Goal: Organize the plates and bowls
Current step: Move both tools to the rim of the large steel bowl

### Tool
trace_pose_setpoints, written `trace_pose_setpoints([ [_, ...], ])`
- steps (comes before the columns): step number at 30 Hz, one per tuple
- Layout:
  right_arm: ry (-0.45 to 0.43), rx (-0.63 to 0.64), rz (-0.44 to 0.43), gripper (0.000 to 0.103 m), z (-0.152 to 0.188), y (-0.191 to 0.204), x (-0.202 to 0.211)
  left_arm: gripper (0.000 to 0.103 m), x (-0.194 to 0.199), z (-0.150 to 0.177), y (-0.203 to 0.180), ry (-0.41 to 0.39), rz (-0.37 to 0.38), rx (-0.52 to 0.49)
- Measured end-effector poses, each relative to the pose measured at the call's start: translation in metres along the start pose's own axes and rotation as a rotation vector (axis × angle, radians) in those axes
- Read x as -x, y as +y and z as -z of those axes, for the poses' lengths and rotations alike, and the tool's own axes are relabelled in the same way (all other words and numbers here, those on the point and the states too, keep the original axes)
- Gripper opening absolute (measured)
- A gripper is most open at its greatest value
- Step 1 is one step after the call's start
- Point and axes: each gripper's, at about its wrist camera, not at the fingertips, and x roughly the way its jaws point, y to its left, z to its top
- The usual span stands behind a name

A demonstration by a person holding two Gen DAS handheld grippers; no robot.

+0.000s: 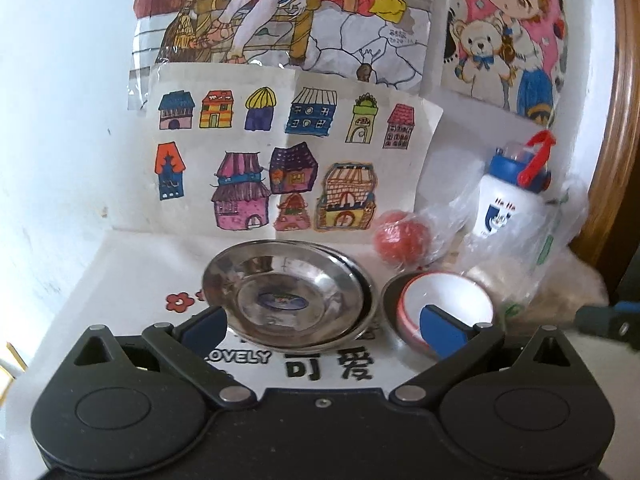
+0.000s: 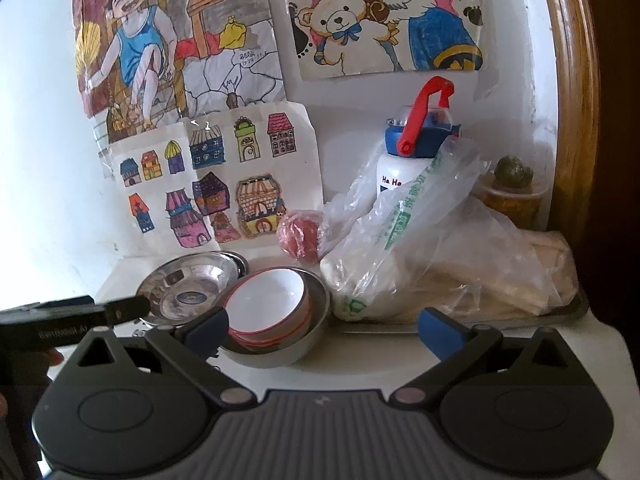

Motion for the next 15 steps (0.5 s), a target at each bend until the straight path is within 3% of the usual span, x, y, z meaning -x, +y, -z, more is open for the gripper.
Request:
trace_pose_setpoints([
  [4,0.018,-0.015,-0.008,0.103,0.008,-0.005,-0.004,0.102,-0.002,0.005,0.000,0.020,0.001,-0.030],
  [10,0.111,-0.052,-0.025,0.103,0.005,-0.015,-0.026,0.102,-0.026,-0.001,0.005,0.189,0.103,-0.020],
  [15,0.172,-0.116,-0.065,0.103,-0.002,-0.026,-0.047,0.101,-0.043,-0.015,0.007,0.236,0.128,-0.044],
])
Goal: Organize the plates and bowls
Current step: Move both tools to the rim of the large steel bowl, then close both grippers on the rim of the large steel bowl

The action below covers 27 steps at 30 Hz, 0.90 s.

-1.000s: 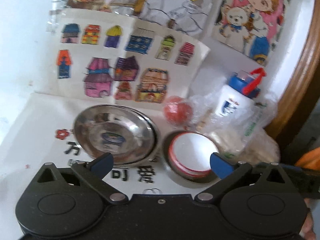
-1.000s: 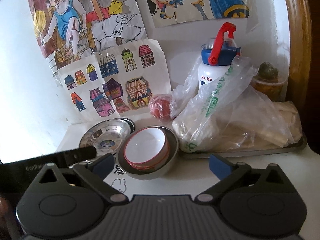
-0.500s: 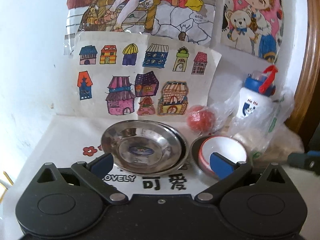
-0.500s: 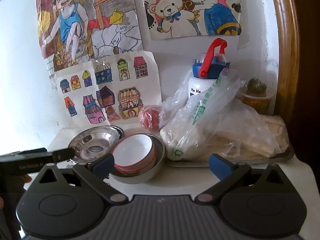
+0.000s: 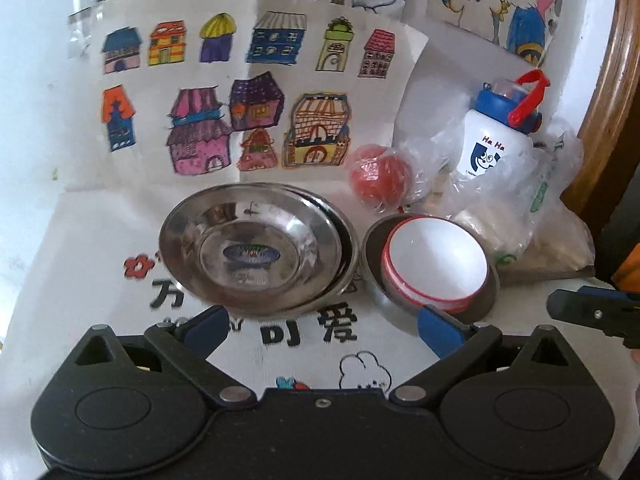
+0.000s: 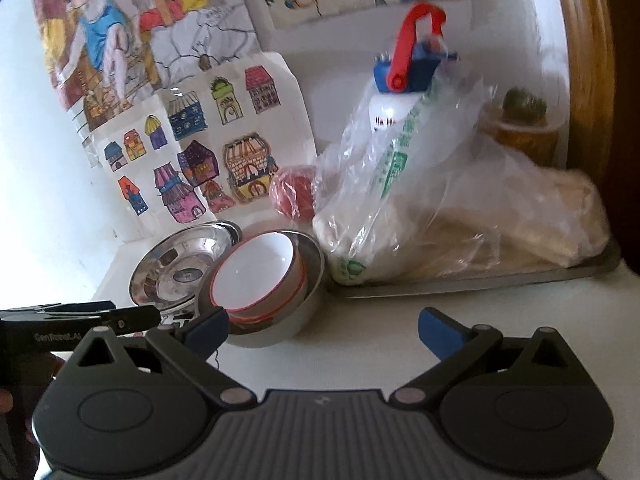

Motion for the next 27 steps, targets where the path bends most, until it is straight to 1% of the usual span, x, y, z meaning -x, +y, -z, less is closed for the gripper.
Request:
trace_pose_setpoints([
  [2,0.035,-0.038,-0.019,0.103,-0.006,-0.005,-0.008,0.101,-0.004,-0.010,-0.003,0.015,0.014,-0.064],
  [5,0.070,-0.092,-0.039,0.103,-0.012,-0.012,-0.018,0.102,-0.012,-0.024,-0.006,0.033,0.056,-0.159],
  [7,0.096,-0.114,-0.042,0.103,-0.015,-0.013,-0.025,0.102,-0.023,-0.034,-0.004,0.061,0.072,-0.211],
  [9,0.112,-0.124,-0.037,0.103,-0.018,-0.012,-0.030,0.101,-0.032,-0.043,0.002,0.079,0.090,-0.220],
  [11,0.123,-0.131,-0.028,0.102,-0.021,-0.012,-0.034,0.097,-0.041,-0.053,0.009,0.105,0.122,-0.206],
  [14,0.128,-0.147,-0.018,0.097,-0.026,-0.014,-0.038,0.090,-0.056,-0.065,0.015,0.160,0.156,-0.194],
  [15,0.131,-0.153,-0.017,0.096,-0.027,-0.015,-0.039,0.083,-0.061,-0.068,0.016,0.173,0.151,-0.194],
  [16,0.138,-0.153,-0.017,0.094,-0.029,-0.015,-0.041,0.079,-0.065,-0.070,0.016,0.181,0.148,-0.199],
  [17,0.143,-0.150,-0.014,0.092,-0.030,-0.014,-0.043,0.078,-0.069,-0.072,0.015,0.192,0.149,-0.211],
  [19,0.151,-0.137,-0.004,0.089,-0.031,-0.012,-0.046,0.069,-0.073,-0.074,0.016,0.201,0.149,-0.218],
  [20,0.152,-0.134,-0.001,0.087,-0.031,-0.012,-0.047,0.068,-0.074,-0.075,0.016,0.205,0.156,-0.217],
  [22,0.154,-0.133,-0.001,0.085,-0.033,-0.011,-0.049,0.062,-0.077,-0.078,0.016,0.212,0.177,-0.213],
  [25,0.159,-0.136,0.000,0.084,-0.033,-0.011,-0.053,0.062,-0.081,-0.083,0.014,0.215,0.208,-0.207],
  [27,0.165,-0.137,-0.001,0.083,-0.033,-0.011,-0.055,0.062,-0.085,-0.085,0.011,0.214,0.214,-0.211],
])
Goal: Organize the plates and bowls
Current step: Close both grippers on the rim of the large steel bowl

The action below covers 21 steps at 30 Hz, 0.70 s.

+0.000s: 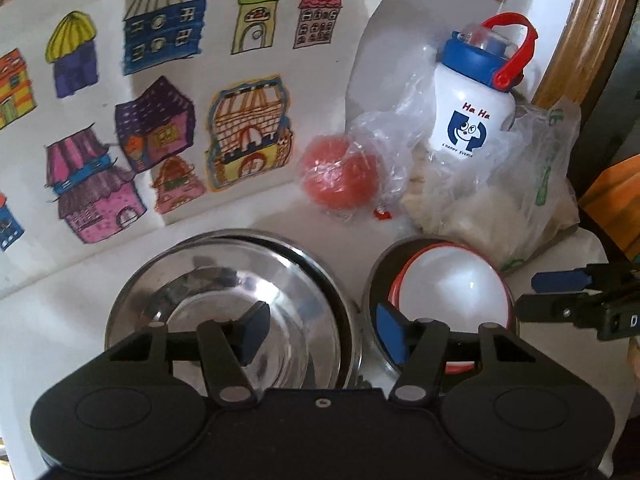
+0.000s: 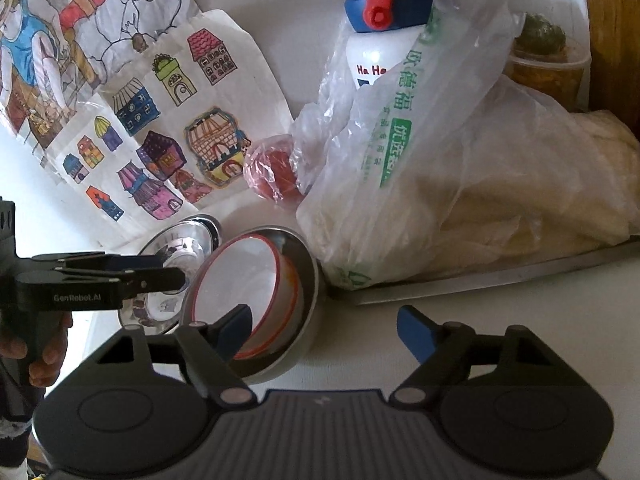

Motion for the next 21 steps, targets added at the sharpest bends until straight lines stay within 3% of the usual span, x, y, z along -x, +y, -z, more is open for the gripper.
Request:
trace_pose_setpoints([
  [5,0.005,-0.001,-0.001,0.080,0.000,0.000,-0.001,0.053,-0.007,-0.006,-0.002,0.017,0.031,0.009],
  [14,0.009,-0.005,-0.011,0.074,-0.003,0.000,-0.005,0.024,-0.014,-0.006,-0.006,0.057,0.101,0.054],
  [16,0.010,-0.005,-0.014,0.073,-0.003,0.000,-0.006,0.014,-0.017,-0.006,-0.005,0.067,0.105,0.068],
  [21,0.019,-0.004,-0.020,0.067,-0.003,0.001,-0.007,0.007,-0.021,-0.005,-0.005,0.091,0.126,0.101],
])
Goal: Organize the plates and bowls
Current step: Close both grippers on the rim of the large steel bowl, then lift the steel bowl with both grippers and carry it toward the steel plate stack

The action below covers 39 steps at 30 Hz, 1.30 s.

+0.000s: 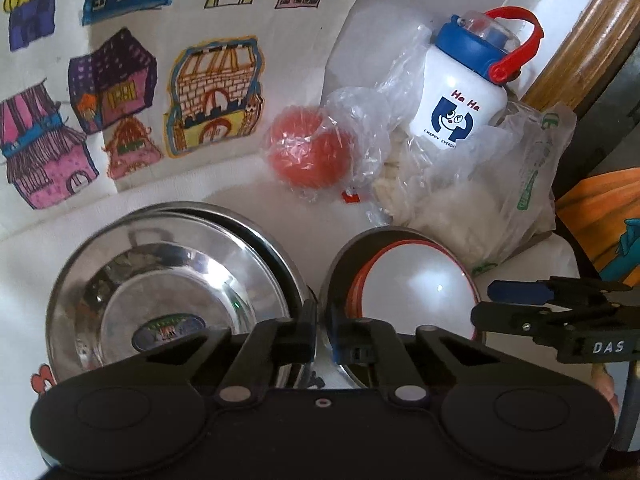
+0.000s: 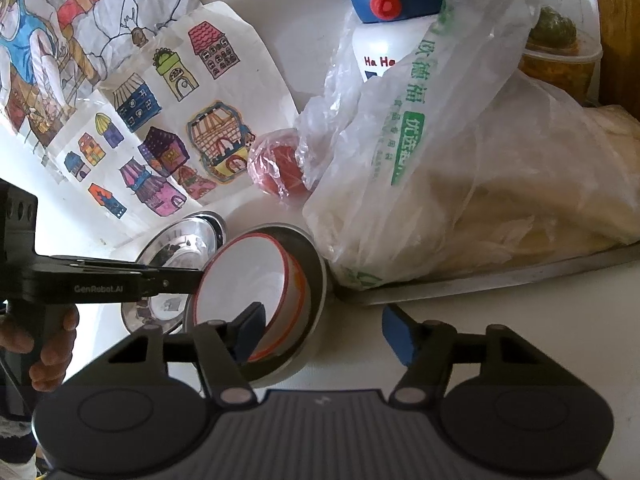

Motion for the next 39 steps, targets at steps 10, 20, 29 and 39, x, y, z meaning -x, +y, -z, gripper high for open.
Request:
trace_pose_setpoints([
  [10,0.001,0.000,-0.012,0.060,0.002,-0.004,0.006,0.006,0.000,0.000,-0.003,-0.002,-0.019,0.006],
  [20,0.029,0.005,0.023,0.045,0.002,-0.005,-0.001,0.005,-0.001,0.000,-0.005,-0.007,-0.038,0.001],
  [29,0.058,0.029,0.055,0.040,-0.001,0.005,-0.011,0.005,-0.002,-0.001,-0.008,-0.016,-0.048,-0.005],
  [39,0.078,-0.008,0.022,0.020,-0.001,0.007,-0.013,0.004,-0.005,0.000,-0.007,-0.025,-0.065,0.026],
])
